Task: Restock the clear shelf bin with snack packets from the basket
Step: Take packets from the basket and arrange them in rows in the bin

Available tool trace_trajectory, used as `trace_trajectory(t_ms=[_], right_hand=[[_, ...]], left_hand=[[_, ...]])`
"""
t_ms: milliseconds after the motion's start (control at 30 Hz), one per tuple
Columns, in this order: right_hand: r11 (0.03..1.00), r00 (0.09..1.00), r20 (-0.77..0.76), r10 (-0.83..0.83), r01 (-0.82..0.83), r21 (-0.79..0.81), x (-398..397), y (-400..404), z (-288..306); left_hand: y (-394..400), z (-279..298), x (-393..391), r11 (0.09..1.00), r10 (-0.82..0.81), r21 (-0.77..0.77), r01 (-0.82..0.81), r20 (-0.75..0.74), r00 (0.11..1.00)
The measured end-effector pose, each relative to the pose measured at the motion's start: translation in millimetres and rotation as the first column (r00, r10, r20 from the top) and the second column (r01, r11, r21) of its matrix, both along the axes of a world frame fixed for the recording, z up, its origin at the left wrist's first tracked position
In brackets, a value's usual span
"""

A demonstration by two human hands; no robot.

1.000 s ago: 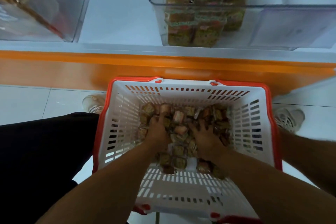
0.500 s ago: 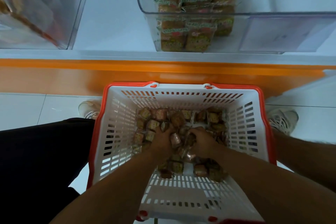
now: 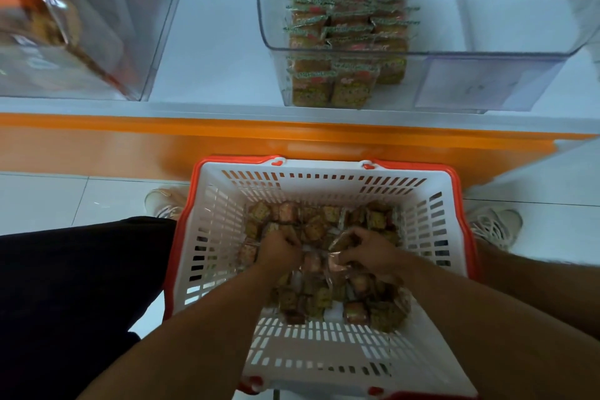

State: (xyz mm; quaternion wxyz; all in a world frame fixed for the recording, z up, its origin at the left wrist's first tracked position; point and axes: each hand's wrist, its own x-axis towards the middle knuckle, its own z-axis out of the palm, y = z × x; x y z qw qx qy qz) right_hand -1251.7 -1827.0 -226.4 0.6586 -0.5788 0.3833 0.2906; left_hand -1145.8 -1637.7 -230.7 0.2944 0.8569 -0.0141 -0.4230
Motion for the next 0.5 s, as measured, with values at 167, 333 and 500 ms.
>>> trace_trajectory(t_ms=[167,333,500], right_hand=[[0.954,0.947,0.175,0.269,-0.237,-0.185,35,-4,76],[0.776,0.759,0.279,0.589,-0.434,-0.457,56,0,183],[0.576,0.603,0.281,0.747,-0.374,-0.727,59,-6,295]], left_hand=[[-11,47,10,0.943,0.272,-0.052,-0.33,-0.453,0.849],[-20,124,35,0.927,0.028,-0.291,-0.238,-0.579,0.815],[-26,217,43,0.874,-0.197,-0.464,-0.142,-0.606,0.77]])
